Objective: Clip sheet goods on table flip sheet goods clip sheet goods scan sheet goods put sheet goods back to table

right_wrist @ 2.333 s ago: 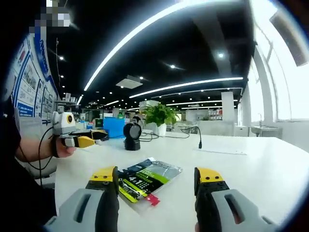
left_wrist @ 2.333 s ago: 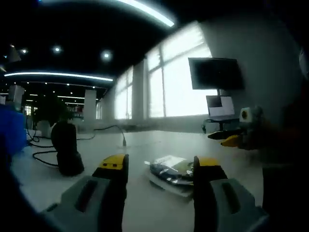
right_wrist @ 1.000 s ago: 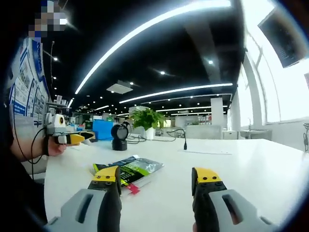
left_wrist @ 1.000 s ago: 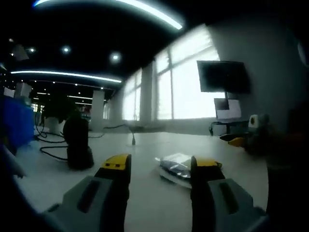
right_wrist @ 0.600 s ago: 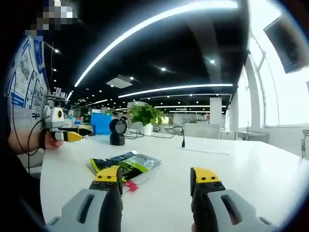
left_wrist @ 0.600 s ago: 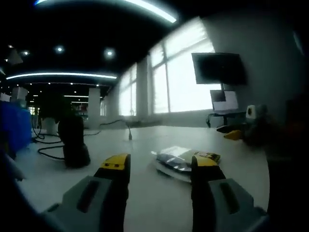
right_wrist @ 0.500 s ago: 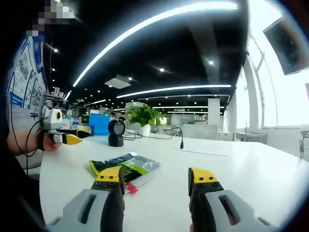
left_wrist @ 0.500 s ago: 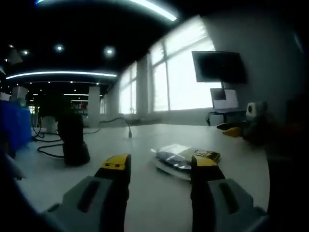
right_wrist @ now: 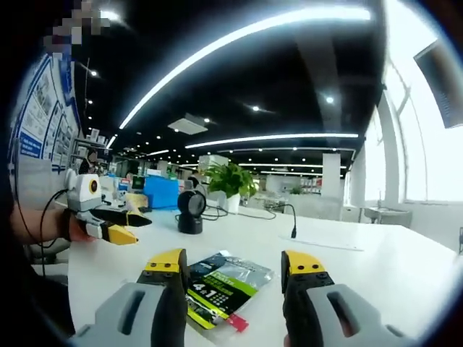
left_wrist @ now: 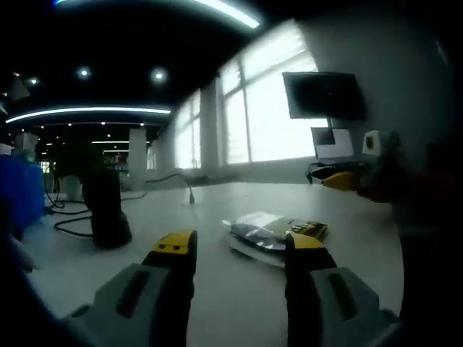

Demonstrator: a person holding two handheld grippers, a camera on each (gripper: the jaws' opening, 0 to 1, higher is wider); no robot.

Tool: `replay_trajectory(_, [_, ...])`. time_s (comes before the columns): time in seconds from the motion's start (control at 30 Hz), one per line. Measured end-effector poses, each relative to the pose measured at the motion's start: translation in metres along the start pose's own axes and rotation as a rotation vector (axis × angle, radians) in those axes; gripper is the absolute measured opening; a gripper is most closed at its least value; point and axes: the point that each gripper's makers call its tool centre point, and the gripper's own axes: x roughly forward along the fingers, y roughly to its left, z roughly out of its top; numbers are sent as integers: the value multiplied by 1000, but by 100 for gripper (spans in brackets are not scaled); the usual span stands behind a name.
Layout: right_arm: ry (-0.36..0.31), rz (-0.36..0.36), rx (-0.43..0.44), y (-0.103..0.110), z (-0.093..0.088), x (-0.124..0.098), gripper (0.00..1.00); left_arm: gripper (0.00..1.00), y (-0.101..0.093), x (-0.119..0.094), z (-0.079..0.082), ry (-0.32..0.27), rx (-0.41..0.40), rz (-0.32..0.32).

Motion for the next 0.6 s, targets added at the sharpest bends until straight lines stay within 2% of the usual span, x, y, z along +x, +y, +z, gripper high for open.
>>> replay_trajectory(0.4, [19, 0, -2, 6, 1, 14, 46, 41, 2, 0, -1, 5, -5, 6])
replay_trajectory(0.6, [16, -5, -5, 15, -2, 18, 46, 41, 3, -1, -3, 12, 19, 17])
